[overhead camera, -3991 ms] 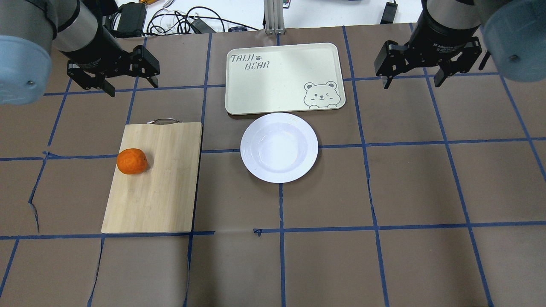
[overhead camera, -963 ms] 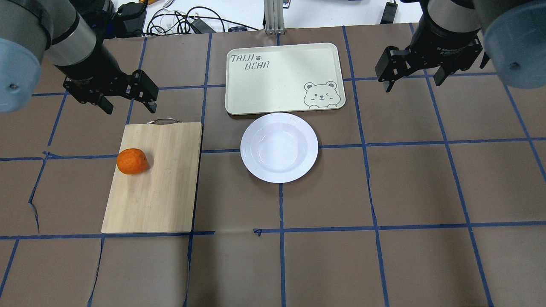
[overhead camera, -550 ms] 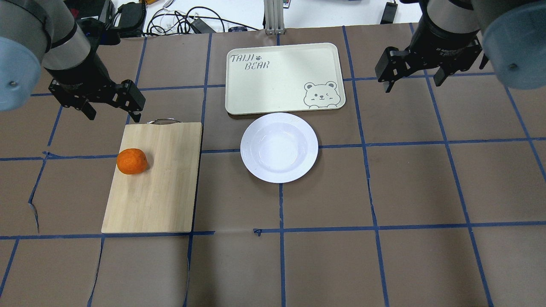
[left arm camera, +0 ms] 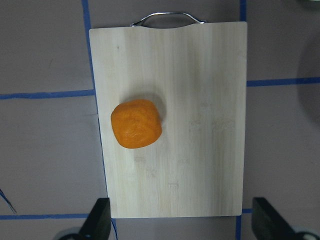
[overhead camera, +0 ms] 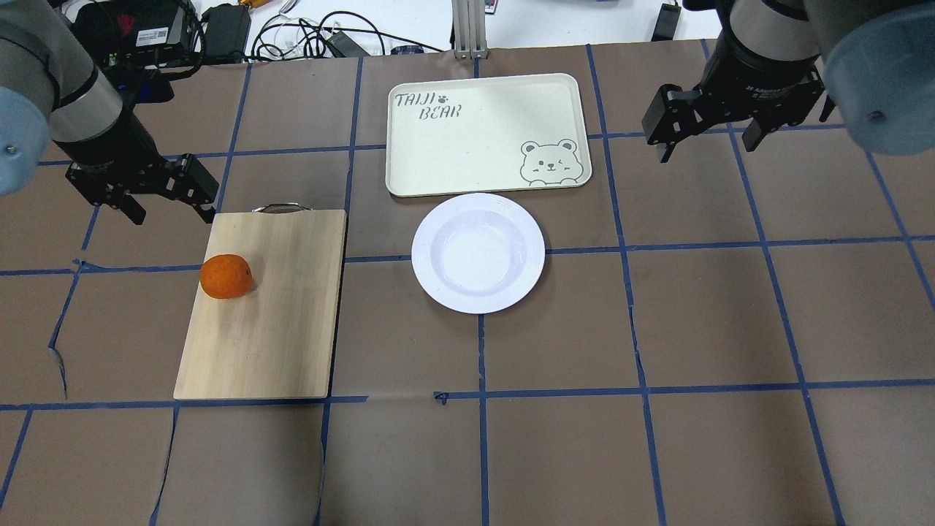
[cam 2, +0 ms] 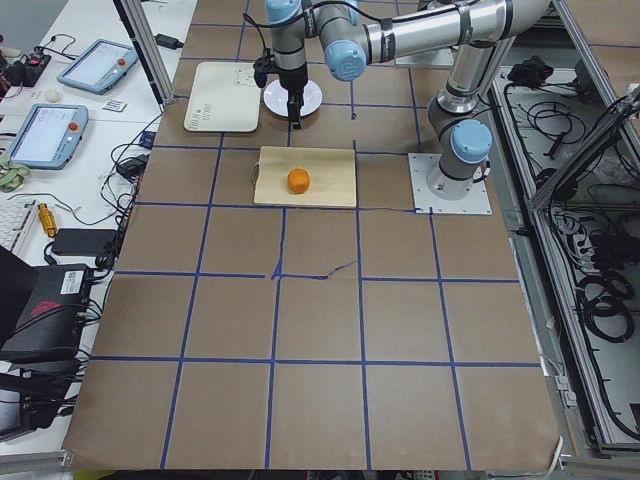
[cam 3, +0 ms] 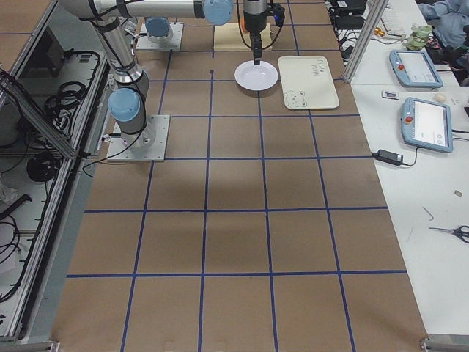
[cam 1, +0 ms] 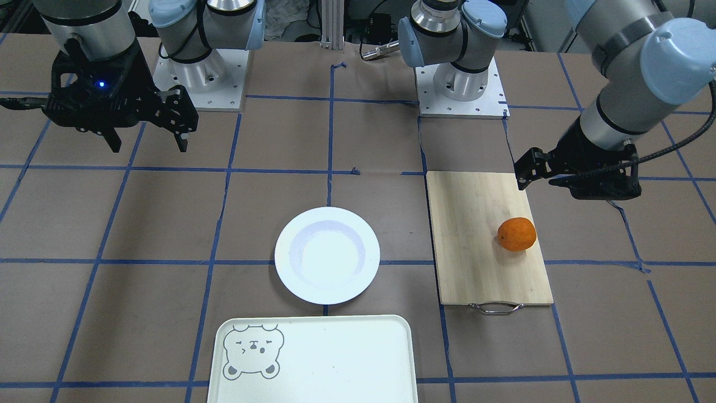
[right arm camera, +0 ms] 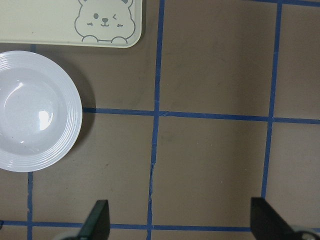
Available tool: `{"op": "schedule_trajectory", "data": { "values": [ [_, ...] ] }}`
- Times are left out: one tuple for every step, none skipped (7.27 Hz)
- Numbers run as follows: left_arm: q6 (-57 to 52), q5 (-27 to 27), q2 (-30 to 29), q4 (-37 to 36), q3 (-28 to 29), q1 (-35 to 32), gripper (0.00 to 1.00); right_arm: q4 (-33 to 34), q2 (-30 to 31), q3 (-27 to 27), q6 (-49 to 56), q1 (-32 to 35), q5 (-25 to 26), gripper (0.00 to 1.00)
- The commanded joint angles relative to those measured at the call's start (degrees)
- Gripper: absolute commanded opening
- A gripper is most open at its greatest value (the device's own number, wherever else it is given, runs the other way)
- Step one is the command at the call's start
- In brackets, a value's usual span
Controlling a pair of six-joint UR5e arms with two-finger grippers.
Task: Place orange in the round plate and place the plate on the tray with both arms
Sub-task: 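Move the left gripper down toward the orange on the bamboo board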
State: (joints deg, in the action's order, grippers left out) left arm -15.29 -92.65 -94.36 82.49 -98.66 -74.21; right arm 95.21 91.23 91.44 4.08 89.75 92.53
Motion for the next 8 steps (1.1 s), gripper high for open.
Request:
{"op": "schedule_trajectory", "data": {
  "values": [
    [0.0, -0.1, -2.3, -7.6, -5.6, 2.4, 1.00, 0.1, 0.0, 0.1, 0.0, -0.1, 0.0, 1.00],
    [0.3, -0.2, -4.4, -11.0, -6.7, 3.2, 1.00, 0.1, 0.0, 0.1, 0.0, -0.1, 0.0, 1.00],
    [1.7, -0.2, -6.3, -12.0, -6.6, 3.3, 1.00, 0.0, 0.0, 0.1, 0.0, 0.0, 0.0, 1.00],
    [3.2, 0.1, -7.9, -13.9, -6.8, 3.3, 1.00, 0.1, 0.0, 0.1, 0.0, 0.0, 0.0, 1.00],
    [4.8, 0.3, -9.5, -15.7, -7.0, 3.3, 1.00, 0.1, 0.0, 0.1, -0.1, 0.0, -0.1, 1.00],
    [4.9, 0.4, -10.8, -15.8, -6.9, 3.3, 1.00, 0.1, 0.0, 0.1, -0.1, 0.0, -0.1, 1.00],
    [4.9, 0.4, -11.8, -16.6, -7.1, 3.3, 1.00, 0.1, 0.0, 0.1, 0.0, 0.1, -0.1, 1.00],
    [4.9, 0.5, -12.4, -16.6, -7.2, 3.3, 1.00, -0.1, 0.0, 0.3, 0.3, 0.1, 0.1, 1.00]
  ]
}}
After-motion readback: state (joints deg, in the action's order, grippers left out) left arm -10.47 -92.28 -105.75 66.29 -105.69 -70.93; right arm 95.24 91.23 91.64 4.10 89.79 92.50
